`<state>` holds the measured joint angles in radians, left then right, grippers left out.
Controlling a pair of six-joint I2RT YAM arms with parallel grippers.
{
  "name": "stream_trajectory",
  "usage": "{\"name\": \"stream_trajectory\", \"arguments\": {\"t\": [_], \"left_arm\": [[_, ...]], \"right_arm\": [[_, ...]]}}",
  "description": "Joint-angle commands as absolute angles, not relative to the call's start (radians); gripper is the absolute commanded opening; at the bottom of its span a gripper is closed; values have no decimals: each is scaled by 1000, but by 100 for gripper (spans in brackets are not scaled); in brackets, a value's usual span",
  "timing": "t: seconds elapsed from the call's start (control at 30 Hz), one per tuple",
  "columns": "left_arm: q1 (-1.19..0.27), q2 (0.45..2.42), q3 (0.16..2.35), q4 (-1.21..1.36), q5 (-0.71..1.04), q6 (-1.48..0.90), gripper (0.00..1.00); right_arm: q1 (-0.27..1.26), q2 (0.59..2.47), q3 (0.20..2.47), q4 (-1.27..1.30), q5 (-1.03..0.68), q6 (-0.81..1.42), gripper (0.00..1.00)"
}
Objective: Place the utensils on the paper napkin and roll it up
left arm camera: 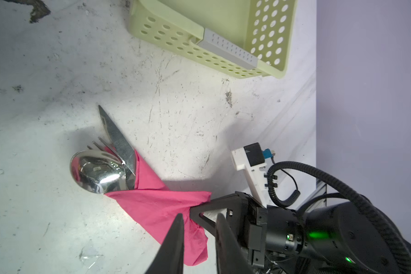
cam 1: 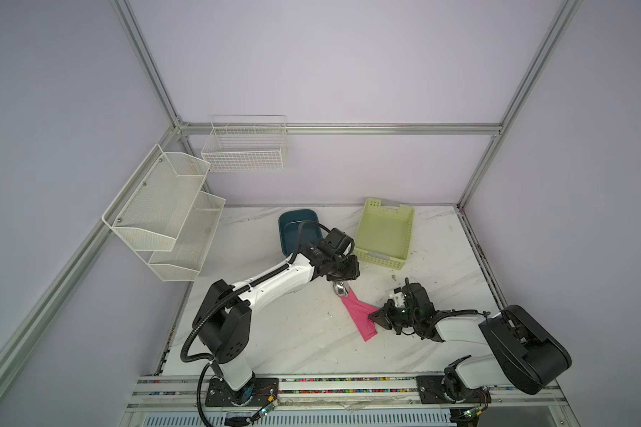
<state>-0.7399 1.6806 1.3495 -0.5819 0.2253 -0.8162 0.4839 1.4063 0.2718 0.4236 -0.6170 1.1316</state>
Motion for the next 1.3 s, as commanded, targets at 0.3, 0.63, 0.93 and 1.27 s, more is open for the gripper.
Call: {"name": "stream_trajectory", "arguments": {"t": [0.3,0.63,0.93,1.27], "left_arm": [[-865,1617,996,-310,317,-1026,18],[-917,1690,953,-273,321,-1055,15],[-921,1756,909,-251,328,-1054,14],[-919,1762,879,-314,302,-1031,14]], "right_arm": [[666,1302,205,421,-412,1365,0],[713,1321,197,443,-394,1385,0],[714,1321,240,374,-400,1326,0],[712,1259,415,-39,-252,1101,5]]}}
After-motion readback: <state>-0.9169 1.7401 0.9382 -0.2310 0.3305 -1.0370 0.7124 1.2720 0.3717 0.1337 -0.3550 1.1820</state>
